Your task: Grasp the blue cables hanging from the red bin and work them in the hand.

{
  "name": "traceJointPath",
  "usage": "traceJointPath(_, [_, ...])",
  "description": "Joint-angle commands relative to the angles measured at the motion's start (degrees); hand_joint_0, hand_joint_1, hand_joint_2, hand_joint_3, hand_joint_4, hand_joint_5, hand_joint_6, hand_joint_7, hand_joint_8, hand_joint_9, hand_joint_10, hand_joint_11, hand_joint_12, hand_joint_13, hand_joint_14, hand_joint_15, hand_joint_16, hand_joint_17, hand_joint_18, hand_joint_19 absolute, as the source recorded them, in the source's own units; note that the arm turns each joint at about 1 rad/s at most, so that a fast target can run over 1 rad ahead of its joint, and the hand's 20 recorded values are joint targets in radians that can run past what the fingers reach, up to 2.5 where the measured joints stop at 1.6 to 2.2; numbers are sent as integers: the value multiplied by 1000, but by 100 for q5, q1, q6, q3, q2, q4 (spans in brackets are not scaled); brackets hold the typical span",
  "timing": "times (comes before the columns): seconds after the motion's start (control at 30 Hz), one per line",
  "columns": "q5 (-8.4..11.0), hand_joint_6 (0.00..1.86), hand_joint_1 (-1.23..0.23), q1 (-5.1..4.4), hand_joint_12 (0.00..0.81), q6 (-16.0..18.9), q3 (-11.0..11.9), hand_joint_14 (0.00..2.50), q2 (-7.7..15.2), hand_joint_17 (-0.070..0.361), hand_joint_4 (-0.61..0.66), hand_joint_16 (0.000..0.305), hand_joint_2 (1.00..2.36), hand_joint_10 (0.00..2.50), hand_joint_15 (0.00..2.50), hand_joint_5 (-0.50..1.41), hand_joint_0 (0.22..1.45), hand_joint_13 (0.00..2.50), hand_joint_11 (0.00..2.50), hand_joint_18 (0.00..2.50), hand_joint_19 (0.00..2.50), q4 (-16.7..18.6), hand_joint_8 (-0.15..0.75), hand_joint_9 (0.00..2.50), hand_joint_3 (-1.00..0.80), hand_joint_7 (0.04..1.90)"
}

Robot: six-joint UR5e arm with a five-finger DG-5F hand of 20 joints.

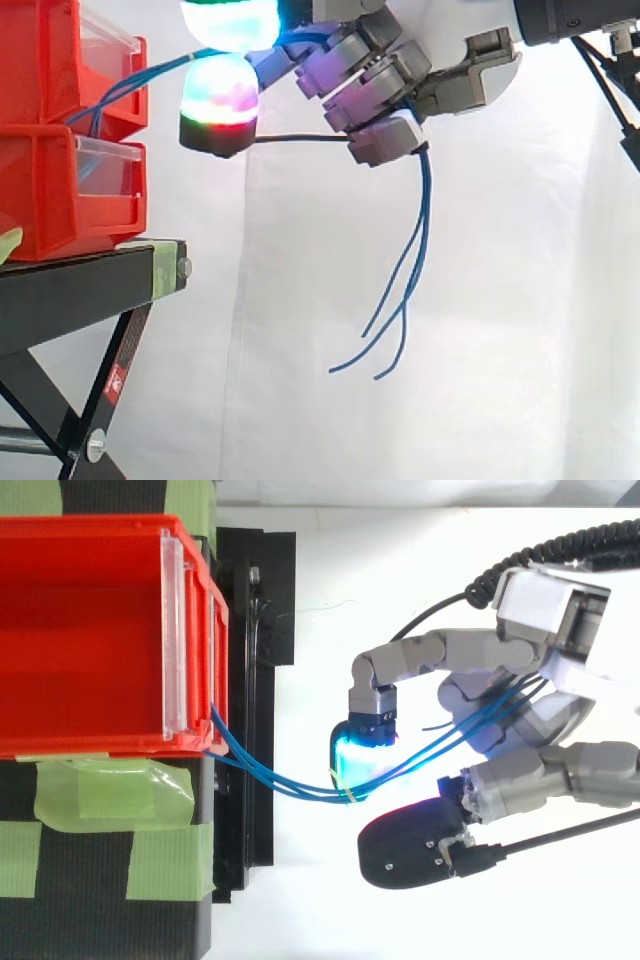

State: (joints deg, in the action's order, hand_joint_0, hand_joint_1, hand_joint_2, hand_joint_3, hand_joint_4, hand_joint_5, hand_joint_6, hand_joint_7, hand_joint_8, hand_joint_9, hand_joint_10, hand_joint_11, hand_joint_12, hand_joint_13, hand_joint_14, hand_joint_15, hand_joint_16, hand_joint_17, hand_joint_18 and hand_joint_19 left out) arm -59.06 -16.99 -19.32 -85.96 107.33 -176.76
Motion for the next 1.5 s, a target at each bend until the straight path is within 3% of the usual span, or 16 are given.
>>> traceJointPath(0.0, [0,372,-595,-6,411,-2,0,2500,-2,93,302,41,1013,2500,1824,326,819,1278,2500,1341,1126,1,277,1053,-687,1290])
traceJointPath(0.37, [26,347,-596,3,411,-28,0,2500,-2,93,311,41,1011,2500,1824,336,802,1278,2500,1341,1126,1,277,1053,-739,1288])
traceJointPath(0.63, [308,314,-592,64,411,-309,0,2500,7,93,314,41,1009,2500,1824,341,794,1278,2500,1341,1126,37,277,1053,-781,1304])
traceJointPath(0.7, [492,311,-592,73,411,-485,0,2500,7,93,317,41,1009,2500,1824,341,793,1278,2500,1341,1126,81,277,1053,-787,1306])
traceJointPath(0.8, [607,308,-590,82,411,-582,0,2500,7,93,316,41,1009,2500,1824,342,790,1278,2500,1341,1126,177,277,1053,-792,1309])
traceJointPath(1.03, [615,298,-590,143,411,-731,0,2500,7,93,316,41,1009,2500,1824,346,791,1278,2500,1341,1126,256,277,1053,-791,1309])
traceJointPath(1.17, [615,290,-589,178,411,-854,0,2500,-2,93,302,41,1017,2500,1824,348,879,1278,2500,1341,1126,291,277,1053,-579,1316])
traceJointPath(1.3, [589,287,-588,178,411,-907,0,2500,-2,93,309,41,1021,2500,1824,353,894,1278,2500,1341,1126,362,277,1053,-413,1310])
traceJointPath(1.47, [580,9,-581,178,411,-1004,0,2500,-2,93,336,41,1021,2500,1824,408,934,1278,2500,1341,1126,388,277,1053,-209,1385])
